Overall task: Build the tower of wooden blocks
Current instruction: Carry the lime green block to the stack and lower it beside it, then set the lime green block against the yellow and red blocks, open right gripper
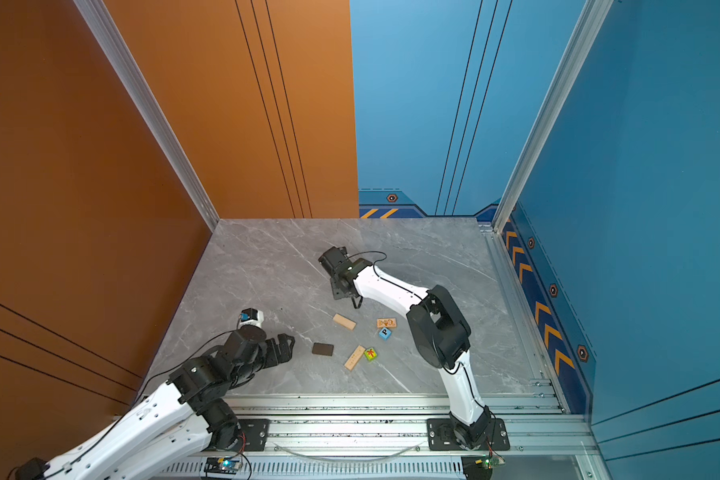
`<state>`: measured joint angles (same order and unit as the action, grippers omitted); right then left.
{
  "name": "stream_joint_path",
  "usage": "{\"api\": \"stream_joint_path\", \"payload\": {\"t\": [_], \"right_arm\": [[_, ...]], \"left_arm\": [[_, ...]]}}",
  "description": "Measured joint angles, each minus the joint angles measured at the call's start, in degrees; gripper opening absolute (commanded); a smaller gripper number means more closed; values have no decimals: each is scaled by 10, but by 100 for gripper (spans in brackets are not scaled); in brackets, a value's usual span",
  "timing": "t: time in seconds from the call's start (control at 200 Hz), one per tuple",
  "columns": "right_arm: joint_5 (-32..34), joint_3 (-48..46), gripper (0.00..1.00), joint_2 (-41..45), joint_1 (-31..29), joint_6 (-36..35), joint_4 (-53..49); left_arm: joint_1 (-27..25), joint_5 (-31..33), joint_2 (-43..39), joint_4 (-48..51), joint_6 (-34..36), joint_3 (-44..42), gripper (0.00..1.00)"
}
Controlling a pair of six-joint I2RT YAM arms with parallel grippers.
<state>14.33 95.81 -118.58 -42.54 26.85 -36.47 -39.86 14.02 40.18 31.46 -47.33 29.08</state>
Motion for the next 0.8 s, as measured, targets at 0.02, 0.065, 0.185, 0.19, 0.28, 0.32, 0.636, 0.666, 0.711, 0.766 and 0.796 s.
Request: {"api": "stream_joint_path", "payload": {"t": [0.02,0.065,0.185,0.19,0.28,0.32,0.636,0.666,0.711,0.766,0.796], "right_arm": [[2,-2,52,0,6,3,-1],[5,-3,52,0,15,9,-1],[10,-3,52,-2,25,22,1],[10,-3,52,-2,25,22,0],[9,-3,52,-11,26,31,1],[9,-2,52,-18,26,34,1],[7,-2,52,-47,50,59,2],[7,-2,52,-47,50,61,2],[5,-2,52,-47,51,63,3],[3,-2,52,-47,51,65,7],[3,-2,52,-47,51,65,9]], "left_arm": [[1,-3,9,-7,2,2,98],[1,-7,24,-19,7,7,98],[3,-18,51,-46,18,14,98],[3,-18,52,-47,18,14,98],[9,-26,64,-59,24,18,98],[10,-28,68,-65,26,19,98],[29,-44,75,-77,34,23,98],[31,-45,75,-78,34,24,98],[33,-47,76,-78,35,25,98],[35,-50,78,-79,36,26,98],[35,-51,80,-79,36,26,98]]}}
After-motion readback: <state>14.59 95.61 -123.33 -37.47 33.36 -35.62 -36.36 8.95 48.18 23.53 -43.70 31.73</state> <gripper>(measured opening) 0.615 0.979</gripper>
